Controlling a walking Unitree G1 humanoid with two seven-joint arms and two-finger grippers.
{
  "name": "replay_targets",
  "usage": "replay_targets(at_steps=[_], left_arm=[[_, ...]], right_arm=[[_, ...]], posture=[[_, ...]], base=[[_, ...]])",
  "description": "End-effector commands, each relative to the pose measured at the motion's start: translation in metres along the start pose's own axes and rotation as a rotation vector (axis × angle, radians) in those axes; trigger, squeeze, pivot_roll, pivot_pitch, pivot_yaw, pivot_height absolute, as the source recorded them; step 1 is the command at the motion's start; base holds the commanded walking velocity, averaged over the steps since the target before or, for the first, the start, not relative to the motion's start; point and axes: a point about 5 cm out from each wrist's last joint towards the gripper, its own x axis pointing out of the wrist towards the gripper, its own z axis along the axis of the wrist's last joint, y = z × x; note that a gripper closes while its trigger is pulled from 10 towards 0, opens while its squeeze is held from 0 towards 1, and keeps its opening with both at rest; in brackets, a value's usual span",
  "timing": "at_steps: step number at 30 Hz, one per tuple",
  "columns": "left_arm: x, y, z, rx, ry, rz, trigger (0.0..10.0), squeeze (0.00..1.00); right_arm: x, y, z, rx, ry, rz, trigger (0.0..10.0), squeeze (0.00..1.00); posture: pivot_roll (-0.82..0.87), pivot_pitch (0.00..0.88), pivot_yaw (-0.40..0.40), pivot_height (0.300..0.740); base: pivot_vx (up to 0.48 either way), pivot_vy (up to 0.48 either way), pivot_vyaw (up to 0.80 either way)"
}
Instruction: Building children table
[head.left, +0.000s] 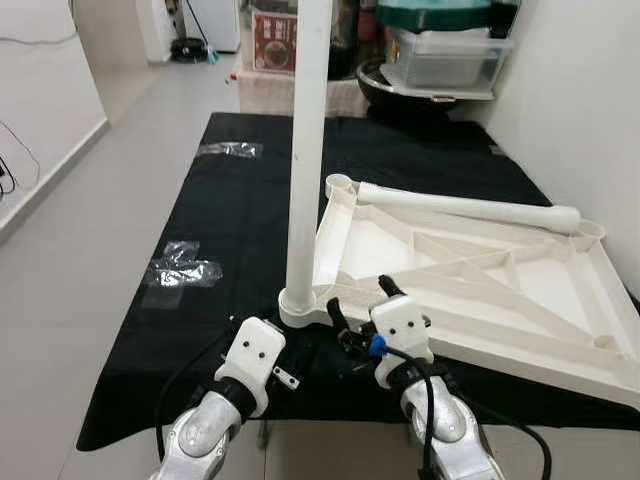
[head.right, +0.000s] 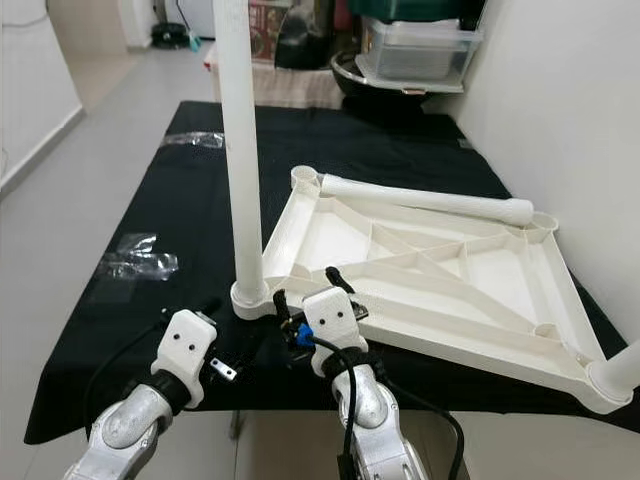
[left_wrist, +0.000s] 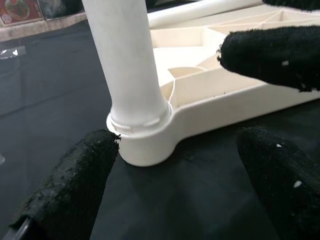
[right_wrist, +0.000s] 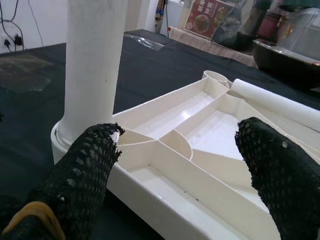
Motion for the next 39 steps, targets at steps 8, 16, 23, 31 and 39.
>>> replay_targets(at_steps=[8, 16, 23, 31, 39], left_arm=[[0.001, -0.003, -0.003, -0.015, 0.003, -0.015, 10.0, 0.00], [0.002, -0.005, -0.004, -0.012, 0.007, -0.020, 10.0, 0.00], [0.001, -0.004, -0.005, -0.005, 0.012, -0.017, 10.0, 0.00], [0.000, -0.003, -0.005, -0.003, 0.014, -0.019, 10.0, 0.00], [-0.008, 0.003, -0.009, 0.028, 0.050, 0.000, 10.0, 0.00]], right_arm=[[-0.005, 0.017, 0.000, -0.193, 0.001, 0.132, 10.0, 0.00], [-0.013, 0.027, -0.024, -0.496, 0.099, 0.287, 10.0, 0.00], [-0.014, 0.033, -0.019, -0.596, 0.065, 0.310, 10.0, 0.00], [-0.012, 0.034, -0.018, -0.609, 0.074, 0.318, 10.0, 0.00], [-0.013, 0.032, -0.017, -0.625, 0.076, 0.315, 10.0, 0.00]], posture=[[0.05, 0.000, -0.055, 0.740], [0.05, 0.000, -0.059, 0.740], [0.06, 0.000, -0.065, 0.740], [0.05, 0.000, -0.060, 0.740], [0.05, 0.000, -0.063, 0.740]], base=[[-0.309, 0.000, 0.00], [-0.314, 0.000, 0.00], [-0.042, 0.000, 0.00], [0.000, 0.000, 0.00], [0.000, 0.000, 0.00]])
